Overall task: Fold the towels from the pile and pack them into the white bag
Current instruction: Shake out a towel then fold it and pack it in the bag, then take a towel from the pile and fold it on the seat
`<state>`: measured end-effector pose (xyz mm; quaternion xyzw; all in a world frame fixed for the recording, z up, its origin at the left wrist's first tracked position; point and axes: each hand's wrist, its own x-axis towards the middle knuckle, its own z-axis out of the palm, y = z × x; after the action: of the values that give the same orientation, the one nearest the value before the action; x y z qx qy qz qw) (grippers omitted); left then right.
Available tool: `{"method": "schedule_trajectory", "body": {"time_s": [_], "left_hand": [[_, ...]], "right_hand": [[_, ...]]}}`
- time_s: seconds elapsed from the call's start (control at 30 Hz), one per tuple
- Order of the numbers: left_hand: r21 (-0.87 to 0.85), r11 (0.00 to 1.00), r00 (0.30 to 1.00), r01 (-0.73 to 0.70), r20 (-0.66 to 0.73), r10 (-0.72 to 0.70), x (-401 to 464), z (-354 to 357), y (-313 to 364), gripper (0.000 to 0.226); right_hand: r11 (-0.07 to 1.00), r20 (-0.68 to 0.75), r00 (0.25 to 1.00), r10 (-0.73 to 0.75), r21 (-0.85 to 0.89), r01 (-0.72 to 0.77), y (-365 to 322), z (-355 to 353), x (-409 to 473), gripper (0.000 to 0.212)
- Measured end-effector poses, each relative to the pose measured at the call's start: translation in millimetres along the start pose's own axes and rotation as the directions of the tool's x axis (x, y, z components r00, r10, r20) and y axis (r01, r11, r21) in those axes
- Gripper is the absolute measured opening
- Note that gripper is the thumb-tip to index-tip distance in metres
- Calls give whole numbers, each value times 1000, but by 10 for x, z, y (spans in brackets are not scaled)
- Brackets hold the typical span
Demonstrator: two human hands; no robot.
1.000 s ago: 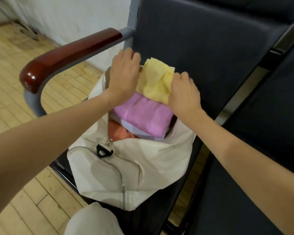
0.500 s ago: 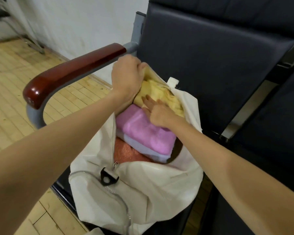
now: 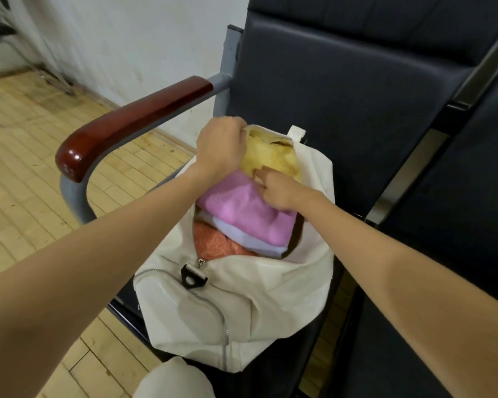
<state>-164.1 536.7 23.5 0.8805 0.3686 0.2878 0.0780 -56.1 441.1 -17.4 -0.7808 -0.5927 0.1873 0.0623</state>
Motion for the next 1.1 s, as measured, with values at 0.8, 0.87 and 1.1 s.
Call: {"method": "schedule_trajectory", "body": {"time_s": [0.8, 0.87, 1.1], "left_hand": [[-87, 880, 733, -467, 517, 441, -2069, 183, 3501, 59], [-121, 850, 683, -513, 542, 490, -2265, 276, 3899, 59], [-226, 717, 497, -659, 585, 641, -2899, 595, 5123, 60]], "right_hand": [[849, -217, 833, 509, -32, -527, 2175, -326, -4667, 61], [802, -212, 781, 587, 19, -597, 2440, -199, -5122, 63], [559, -358, 462, 812, 247, -791, 3260, 276, -6686, 71]]}}
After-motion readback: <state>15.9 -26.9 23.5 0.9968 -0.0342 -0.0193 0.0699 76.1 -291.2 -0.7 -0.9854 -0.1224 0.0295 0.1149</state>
